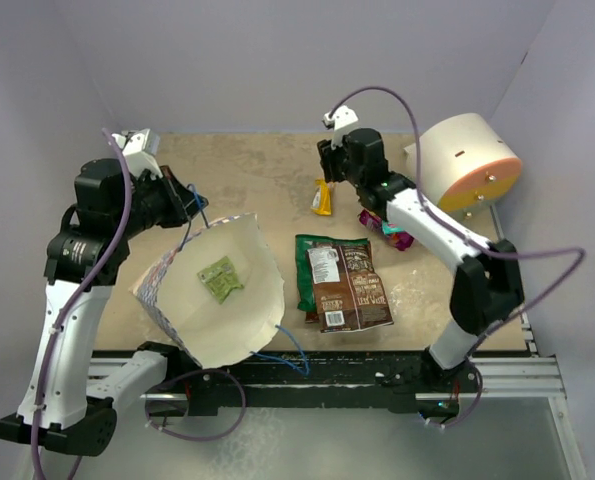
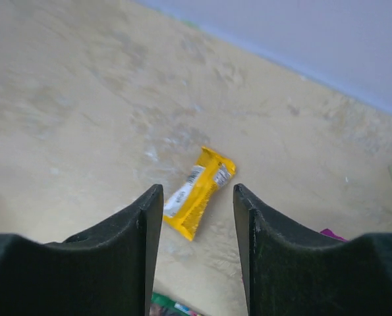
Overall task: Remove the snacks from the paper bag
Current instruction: Place the snack at the center of the board, then take out the snack from the paper bag.
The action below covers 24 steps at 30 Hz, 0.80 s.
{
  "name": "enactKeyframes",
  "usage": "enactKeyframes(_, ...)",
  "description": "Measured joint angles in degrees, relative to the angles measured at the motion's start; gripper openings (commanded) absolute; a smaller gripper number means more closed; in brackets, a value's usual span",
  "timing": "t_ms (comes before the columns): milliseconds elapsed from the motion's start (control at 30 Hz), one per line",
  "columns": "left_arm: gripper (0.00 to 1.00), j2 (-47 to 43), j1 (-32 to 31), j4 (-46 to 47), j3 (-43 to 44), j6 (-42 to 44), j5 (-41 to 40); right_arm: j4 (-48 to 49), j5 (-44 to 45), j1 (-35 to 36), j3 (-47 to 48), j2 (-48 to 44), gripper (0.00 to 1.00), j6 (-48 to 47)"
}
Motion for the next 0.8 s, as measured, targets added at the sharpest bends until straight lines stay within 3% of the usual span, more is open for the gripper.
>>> enactKeyframes(167,0.0,0.9,0.0,1.38,-0.83,0.11,0.98,-0.52,-2.95,6.29,-6.01,-14.82,0.52,0.31)
enactKeyframes(400,0.0,-1.86,0.0,1.77,-2.71,-0.02,0.98,0.24,-5.46,26.38,-17.86,-26.82,0.59,6.4)
enactKeyframes(633,0.0,-2.43,0.0,2.19,-2.8,-0.2,1.11,6.56,-5.55,40.26,-18.64,-24.98,0.59,5.18)
enactKeyframes(800,0.0,-1.57,0.0,2.25,-2.73,-0.22,1.66,13.57,-5.46,44.74,-18.64,-14.62,0.61,2.73)
